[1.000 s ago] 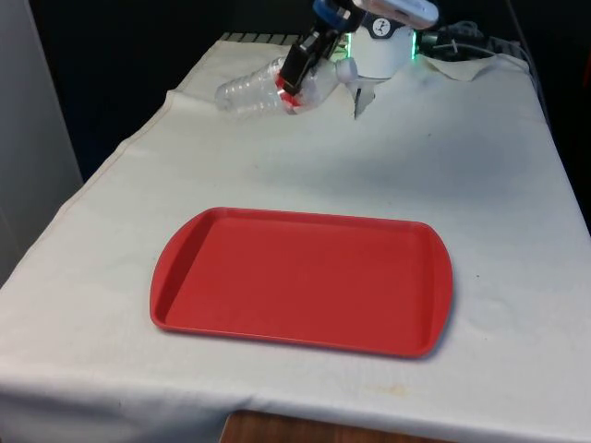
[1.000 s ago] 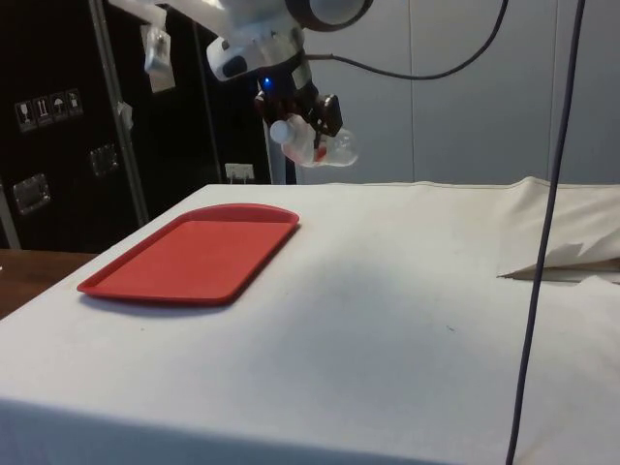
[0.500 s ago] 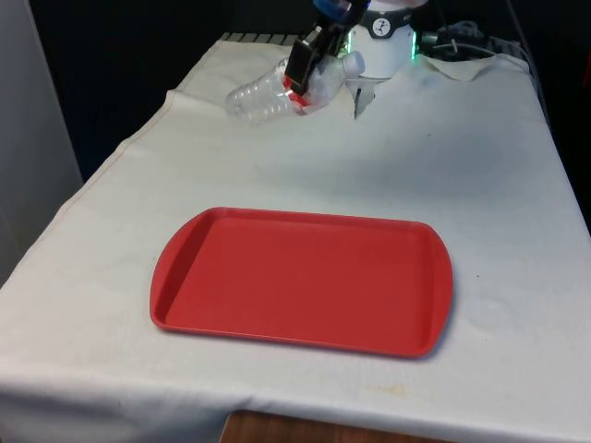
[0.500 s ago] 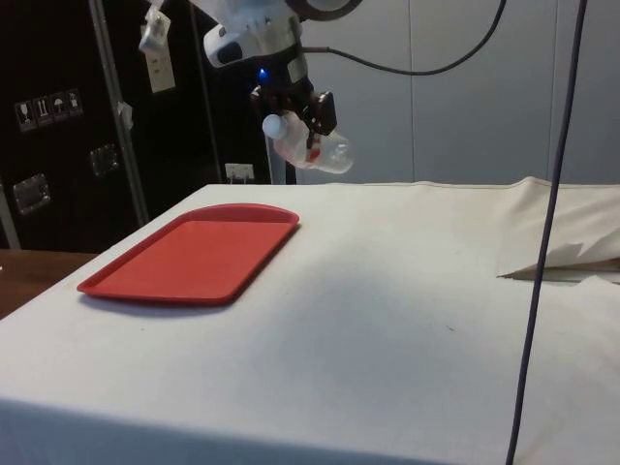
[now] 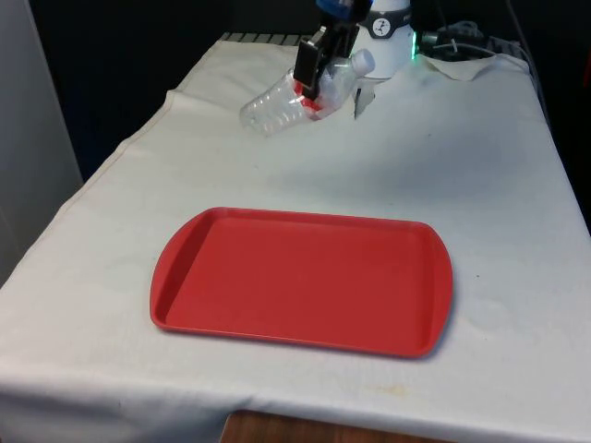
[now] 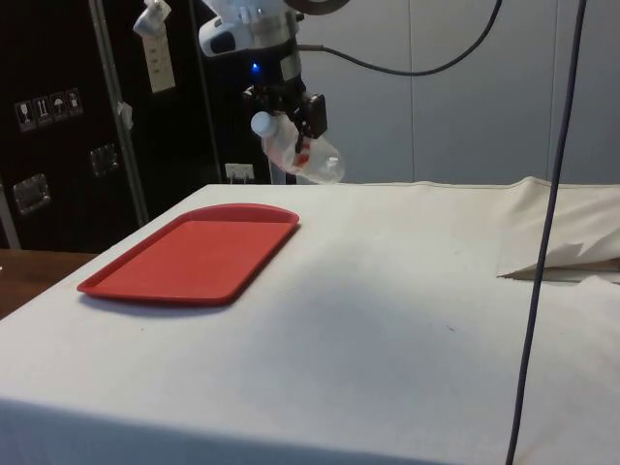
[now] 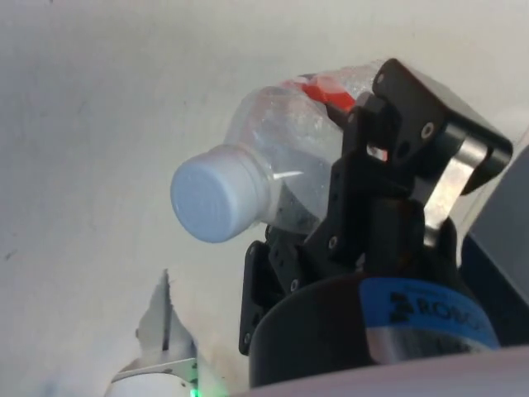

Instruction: Place the bottle upright on the tray.

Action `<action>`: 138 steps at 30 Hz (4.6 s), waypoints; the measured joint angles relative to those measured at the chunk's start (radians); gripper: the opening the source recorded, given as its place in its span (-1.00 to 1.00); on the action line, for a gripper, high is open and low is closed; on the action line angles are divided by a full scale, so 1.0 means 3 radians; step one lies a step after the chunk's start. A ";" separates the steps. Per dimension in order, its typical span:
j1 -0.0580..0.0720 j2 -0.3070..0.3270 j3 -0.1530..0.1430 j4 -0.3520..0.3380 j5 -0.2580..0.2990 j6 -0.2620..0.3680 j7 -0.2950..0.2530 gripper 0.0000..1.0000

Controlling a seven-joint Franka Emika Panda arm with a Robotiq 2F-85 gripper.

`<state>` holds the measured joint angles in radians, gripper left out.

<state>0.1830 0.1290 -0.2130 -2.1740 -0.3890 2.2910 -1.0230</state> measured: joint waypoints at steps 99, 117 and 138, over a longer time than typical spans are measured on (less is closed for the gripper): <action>-0.0077 0.0587 -0.0243 0.0690 0.3610 0.0663 -0.2190 -0.36; -0.0107 0.0873 -0.0453 0.1020 0.4123 0.0390 -0.2523 -0.36; -0.0157 0.1133 -0.0627 0.1247 0.4967 0.0030 -0.2953 -0.36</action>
<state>0.1360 0.4690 -0.4010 -1.8000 1.1010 2.3000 -1.9090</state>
